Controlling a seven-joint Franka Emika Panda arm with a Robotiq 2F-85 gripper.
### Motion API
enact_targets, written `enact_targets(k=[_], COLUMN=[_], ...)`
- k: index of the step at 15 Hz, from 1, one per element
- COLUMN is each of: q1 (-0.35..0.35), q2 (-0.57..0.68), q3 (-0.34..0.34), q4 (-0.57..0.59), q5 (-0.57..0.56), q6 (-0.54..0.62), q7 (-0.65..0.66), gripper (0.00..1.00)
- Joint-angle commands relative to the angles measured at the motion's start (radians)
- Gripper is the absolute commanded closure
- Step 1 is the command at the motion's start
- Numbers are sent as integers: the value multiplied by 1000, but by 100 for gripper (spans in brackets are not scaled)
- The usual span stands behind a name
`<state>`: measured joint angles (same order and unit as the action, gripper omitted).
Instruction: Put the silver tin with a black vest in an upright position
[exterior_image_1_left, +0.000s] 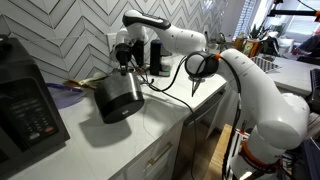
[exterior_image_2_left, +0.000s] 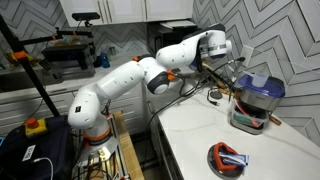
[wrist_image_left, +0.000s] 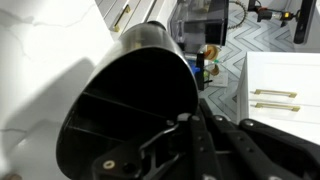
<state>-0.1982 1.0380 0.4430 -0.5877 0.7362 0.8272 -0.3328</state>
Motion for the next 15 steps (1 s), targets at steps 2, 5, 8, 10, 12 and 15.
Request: enact_targets(k=[2, 5, 8, 10, 12, 15], q1=[-121, -126, -57, -12, 43, 100], q2=[-162, -223, -277, -325, -379, -469], q3=[201, 234, 179, 177, 184, 176], q4=[-264, -263, -188, -207, -240, -299], q5=[-155, -298, -376, -408, -458, -547], q6=[0, 0, 44, 141, 228, 309], q7=[19, -36, -53, -57, -67, -68], gripper=[99, 99, 99, 99, 99, 99])
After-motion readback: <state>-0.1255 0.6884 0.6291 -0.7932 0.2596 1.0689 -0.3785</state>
